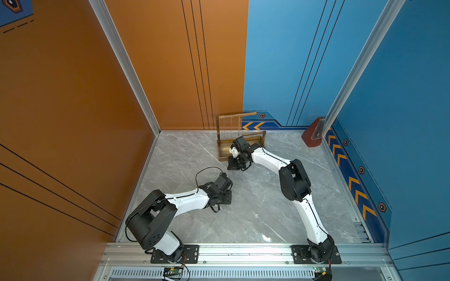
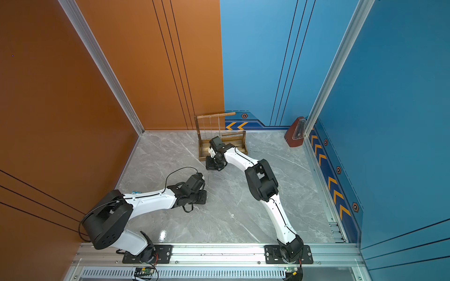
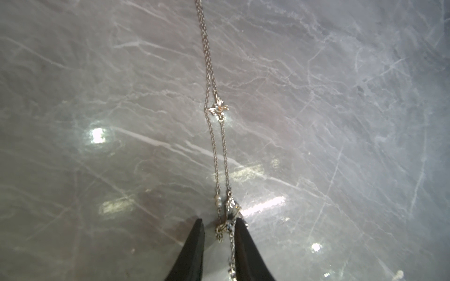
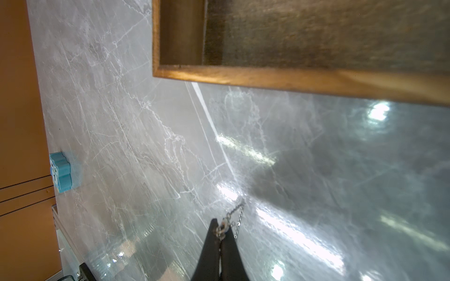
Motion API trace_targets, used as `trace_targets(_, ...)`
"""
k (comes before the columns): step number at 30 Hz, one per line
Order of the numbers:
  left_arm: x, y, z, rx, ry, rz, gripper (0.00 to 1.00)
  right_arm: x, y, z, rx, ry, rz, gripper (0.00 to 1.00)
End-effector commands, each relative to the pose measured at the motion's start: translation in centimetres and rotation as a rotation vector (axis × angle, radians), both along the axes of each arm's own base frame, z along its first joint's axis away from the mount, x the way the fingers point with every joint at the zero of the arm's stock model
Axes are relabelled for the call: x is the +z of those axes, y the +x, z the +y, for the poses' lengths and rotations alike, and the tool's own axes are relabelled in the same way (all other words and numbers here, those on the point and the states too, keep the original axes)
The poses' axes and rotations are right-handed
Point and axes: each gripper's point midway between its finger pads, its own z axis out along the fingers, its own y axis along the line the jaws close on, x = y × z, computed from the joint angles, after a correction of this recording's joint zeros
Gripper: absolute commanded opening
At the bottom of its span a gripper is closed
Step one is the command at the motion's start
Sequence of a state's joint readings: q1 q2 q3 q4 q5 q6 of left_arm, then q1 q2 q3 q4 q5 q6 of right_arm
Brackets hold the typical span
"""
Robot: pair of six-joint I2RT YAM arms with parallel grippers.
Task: Take the necklace off the jewelry display stand
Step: Place the necklace at the center of the board.
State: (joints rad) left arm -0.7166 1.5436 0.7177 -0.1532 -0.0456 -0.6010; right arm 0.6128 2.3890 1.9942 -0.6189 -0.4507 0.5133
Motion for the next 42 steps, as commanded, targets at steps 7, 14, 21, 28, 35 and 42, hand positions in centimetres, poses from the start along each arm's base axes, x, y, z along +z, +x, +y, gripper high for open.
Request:
trace_targets(7,-4.7,-4.2,3.1,-0.060,0.240,0.218,0.23,-0.2,-0.3,-0.1,0.017,0.003,0.027,0.04)
trace_targets(14,-5.0,-4.7,3.9,-0.104,0.362,0.229,0.23,-0.2,-0.4,-0.1,0.017,0.005,0.031,0.05)
trace_targets(21,-5.7,-6.0,4.4,-0.149,0.434,0.272,0.20,-0.1,-0.3,0.0,0.012,0.008,0.031,0.08)
trace_targets(28,-5.7,-7.0,4.5,-0.144,0.419,0.287,0.07,-0.3,-0.3,0.0,0.009,0.013,0.041,0.08)
trace_targets(35,-5.1,-7.8,5.1,-0.111,0.389,0.281,0.08,-0.2,-0.5,0.5,0.016,0.009,0.028,0.13)
trace_targets(42,-5.1,-8.2,5.8,-0.057,0.366,0.299,0.08,-0.8,-0.2,1.0,0.005,0.011,0.032,0.13)
